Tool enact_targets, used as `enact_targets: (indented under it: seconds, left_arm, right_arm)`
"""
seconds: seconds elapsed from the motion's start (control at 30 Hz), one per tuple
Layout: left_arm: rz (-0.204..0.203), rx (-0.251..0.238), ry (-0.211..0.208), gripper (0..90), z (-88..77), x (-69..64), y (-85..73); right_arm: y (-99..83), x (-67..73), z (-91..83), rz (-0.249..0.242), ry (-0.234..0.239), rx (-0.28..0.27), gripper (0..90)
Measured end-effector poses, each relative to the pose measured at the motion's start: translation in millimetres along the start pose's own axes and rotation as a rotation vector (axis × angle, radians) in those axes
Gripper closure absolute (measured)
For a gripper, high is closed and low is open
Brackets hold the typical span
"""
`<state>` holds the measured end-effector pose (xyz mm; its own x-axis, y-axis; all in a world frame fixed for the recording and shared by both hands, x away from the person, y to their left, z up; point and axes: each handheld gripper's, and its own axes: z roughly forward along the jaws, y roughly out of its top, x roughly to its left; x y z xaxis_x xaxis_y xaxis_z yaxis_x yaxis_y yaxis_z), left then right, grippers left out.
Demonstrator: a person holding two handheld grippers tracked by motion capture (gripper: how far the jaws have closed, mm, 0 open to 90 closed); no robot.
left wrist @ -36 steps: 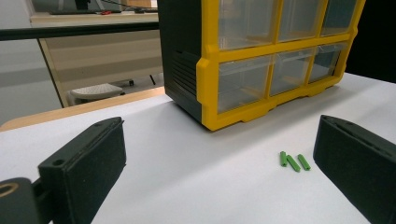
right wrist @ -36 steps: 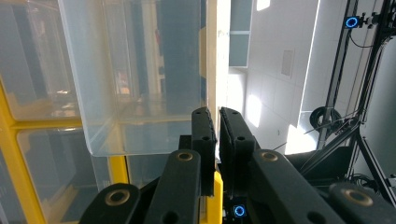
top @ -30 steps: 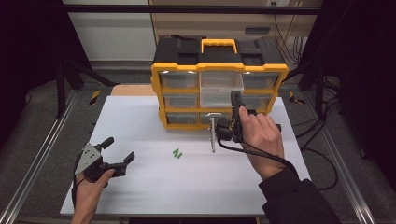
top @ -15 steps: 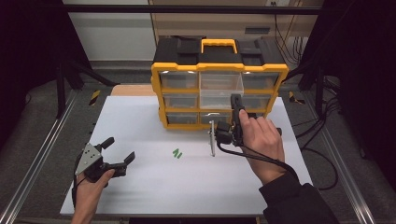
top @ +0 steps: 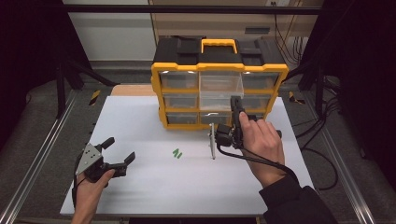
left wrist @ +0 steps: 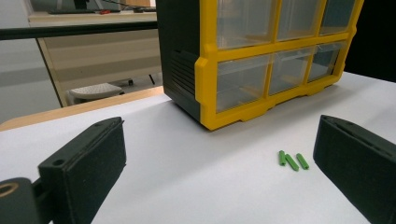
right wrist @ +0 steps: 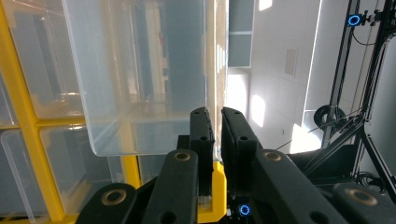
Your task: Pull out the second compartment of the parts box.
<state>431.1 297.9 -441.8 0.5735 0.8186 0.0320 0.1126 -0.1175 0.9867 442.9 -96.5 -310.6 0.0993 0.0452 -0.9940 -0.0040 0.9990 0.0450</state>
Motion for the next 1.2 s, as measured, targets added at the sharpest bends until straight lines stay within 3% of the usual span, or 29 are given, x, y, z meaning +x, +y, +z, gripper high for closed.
enact_targets:
  seconds: [0.07, 0.17, 0.23, 0.33, 0.47, 0.53, 0.87, 0.97, 1.1, 1.2]
  left_arm:
    - [-0.001, -0.001, 0.0, 2.1, -0.1, 0.1, 0.1]
    - [-0.002, -0.002, 0.001, 2.1, -0.5, 0.6, 0.1]
    - [-0.002, -0.003, 0.001, 2.1, -0.5, 0.7, 0.1]
    - [-0.003, -0.001, -0.003, 2.1, 0.2, 0.2, 0.2]
    - [-0.015, -0.017, 0.0, 2.3, -0.9, 1.0, 2.0]
    - [-0.01, -0.007, 0.0, 2.3, -0.8, 1.2, 1.1]
    - [0.015, 0.016, -0.011, 2.4, 0.9, -5.3, 1.7]
    - [0.027, 0.026, -0.02, 2.5, 1.9, -8.0, 2.0]
    - [0.035, 0.027, -0.031, 2.6, 3.0, -10.8, 2.4]
    - [0.04, 0.028, -0.038, 2.6, 3.4, -13.2, 2.6]
  right_arm:
    - [0.0, 0.1, -0.2, 0.015, 0.008, -0.007, 79.0]
    - [-0.7, 1.3, -1.5, 0.058, -0.007, -0.017, 62.1]
    - [-3.3, 0.0, -3.7, 0.124, 0.009, -0.014, 50.7]
    - [-12.2, 1.7, -6.8, 0.261, 0.048, 0.004, 39.3]
    - [-25.7, 9.4, -11.5, 0.356, 0.022, 0.033, 25.7]
    - [-32.5, 15.3, -13.4, 0.398, 0.028, 0.051, 23.1]
    - [-61.4, 39.0, -16.8, 0.663, 0.168, 0.076, 18.1]
    - [-70.1, 42.9, -18.1, 0.743, 0.209, 0.08, 17.3]
    - [-81.5, 47.1, -19.0, 0.889, 0.269, 0.085, 16.8]
    - [-87.1, 50.0, -19.2, 0.956, 0.297, 0.079, 16.7]
